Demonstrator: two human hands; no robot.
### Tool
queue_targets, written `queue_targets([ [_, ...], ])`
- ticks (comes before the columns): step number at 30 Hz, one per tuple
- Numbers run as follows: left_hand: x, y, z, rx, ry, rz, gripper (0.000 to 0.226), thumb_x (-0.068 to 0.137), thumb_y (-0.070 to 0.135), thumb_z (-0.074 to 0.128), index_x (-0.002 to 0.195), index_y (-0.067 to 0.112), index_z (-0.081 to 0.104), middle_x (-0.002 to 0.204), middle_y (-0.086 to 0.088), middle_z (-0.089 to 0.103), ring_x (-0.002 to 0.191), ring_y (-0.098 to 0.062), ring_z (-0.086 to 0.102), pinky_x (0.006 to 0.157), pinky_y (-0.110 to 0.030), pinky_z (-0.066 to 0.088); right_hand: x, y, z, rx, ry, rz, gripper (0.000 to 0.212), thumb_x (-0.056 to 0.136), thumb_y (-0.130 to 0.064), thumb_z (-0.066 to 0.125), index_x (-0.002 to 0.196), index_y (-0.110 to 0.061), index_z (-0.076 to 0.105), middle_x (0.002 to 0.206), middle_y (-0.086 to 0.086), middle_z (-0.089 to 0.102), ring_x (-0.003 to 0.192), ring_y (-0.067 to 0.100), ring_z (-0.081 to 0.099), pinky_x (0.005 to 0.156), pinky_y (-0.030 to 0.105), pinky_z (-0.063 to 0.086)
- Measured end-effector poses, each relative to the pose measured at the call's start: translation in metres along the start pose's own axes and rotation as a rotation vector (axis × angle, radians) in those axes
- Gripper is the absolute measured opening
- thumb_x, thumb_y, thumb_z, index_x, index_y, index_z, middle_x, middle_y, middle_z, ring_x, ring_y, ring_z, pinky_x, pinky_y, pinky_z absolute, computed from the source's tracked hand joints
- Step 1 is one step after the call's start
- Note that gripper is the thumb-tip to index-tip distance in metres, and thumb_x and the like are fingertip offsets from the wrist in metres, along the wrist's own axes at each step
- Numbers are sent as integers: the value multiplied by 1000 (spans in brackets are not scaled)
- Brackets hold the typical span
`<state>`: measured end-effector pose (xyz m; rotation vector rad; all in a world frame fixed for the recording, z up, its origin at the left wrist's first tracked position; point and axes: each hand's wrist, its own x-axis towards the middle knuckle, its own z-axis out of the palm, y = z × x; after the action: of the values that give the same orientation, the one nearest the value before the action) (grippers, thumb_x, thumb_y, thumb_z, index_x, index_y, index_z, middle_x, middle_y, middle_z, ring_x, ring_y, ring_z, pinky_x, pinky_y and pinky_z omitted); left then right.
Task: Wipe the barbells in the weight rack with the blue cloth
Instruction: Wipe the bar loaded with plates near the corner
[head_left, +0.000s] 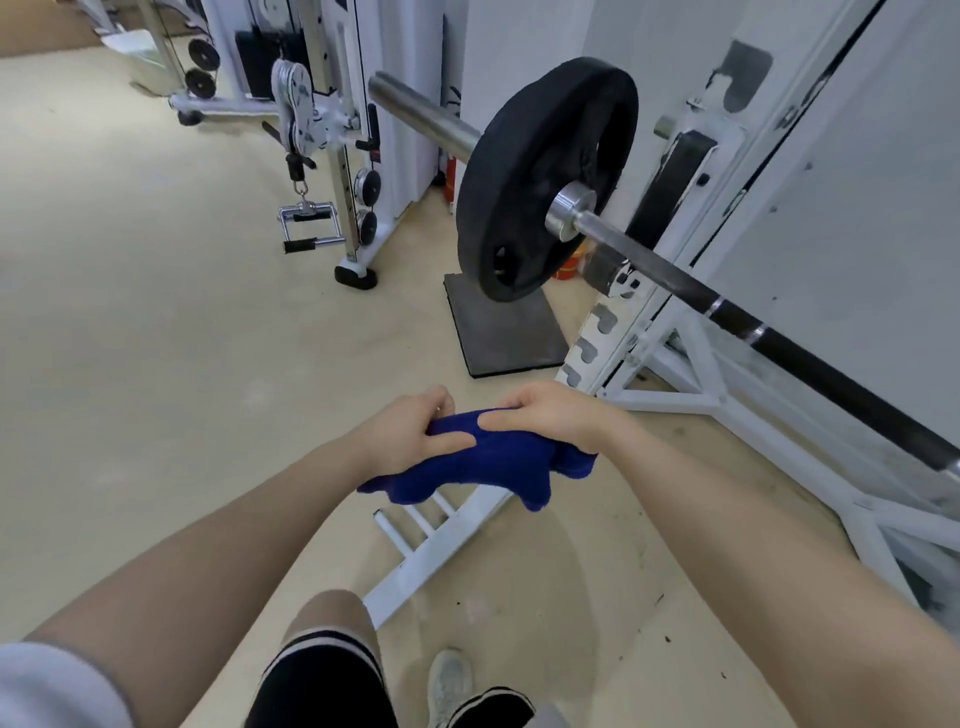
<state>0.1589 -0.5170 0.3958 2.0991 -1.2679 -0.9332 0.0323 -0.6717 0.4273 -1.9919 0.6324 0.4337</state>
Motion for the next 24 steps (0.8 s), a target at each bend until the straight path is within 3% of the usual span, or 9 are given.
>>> queue_targets([
  [2,12,-4,-17,75,18,28,21,88,40,56,89,21,45,76,3,60,69,-15,53,62,-23,41,15,-10,-7,-16,-7,-24,36,81,-44,66,89,-9,70,86,10,73,75,20,67,71,34,52],
  [5,32,-12,-48,179,12,67,21,88,39,57,76,22,51,71,3,57,65,-12,50,60,-23,38,42,-27,-19,54,26,-79,9,82,-30,69,78,-22,67,76,0,71,68,14,66,61,25,49],
  [8,55,-24,-80,94,-8,27,18,83,32,64,72,27,51,76,5,57,72,-13,55,63,-23,43,68,-46,-26,102,39,-120,11,89,-26,60,78,-28,61,58,-8,63,50,7,54,51,18,39],
  [11,82,-50,-113,-114,-107,-13,12,79,25,68,86,22,59,90,-2,68,86,-22,65,77,-36,54,112,-63,-23,221,85,-113,16,91,-20,51,81,-29,61,73,-2,66,67,17,54,66,30,43],
  [13,104,-69,-141,-176,-155,-2,12,80,25,67,90,23,61,94,-2,69,91,-23,65,84,-39,53,149,-79,-23,314,165,-89,15,92,-17,49,86,-24,60,85,0,66,81,17,59,79,34,45],
  [17,151,-108,-211,-239,-225,5,13,85,23,58,98,23,61,101,-2,70,95,-23,66,88,-41,53,225,-125,-33,480,329,-43,14,94,-19,47,91,-19,61,90,3,68,84,18,62,75,33,47],
  [20,176,-138,-269,-288,-307,5,36,77,24,52,110,11,59,109,-14,67,99,-31,64,87,-46,52,282,-167,-41,639,464,38,11,91,-24,51,86,-20,60,94,5,66,91,23,60,77,38,47],
  [24,206,-175,-336,-358,-354,12,40,70,18,53,108,5,60,105,-13,66,95,-24,62,84,-36,47,341,-223,-58,916,605,90,12,88,-24,57,77,-20,60,89,7,65,86,27,59,75,35,46],
])
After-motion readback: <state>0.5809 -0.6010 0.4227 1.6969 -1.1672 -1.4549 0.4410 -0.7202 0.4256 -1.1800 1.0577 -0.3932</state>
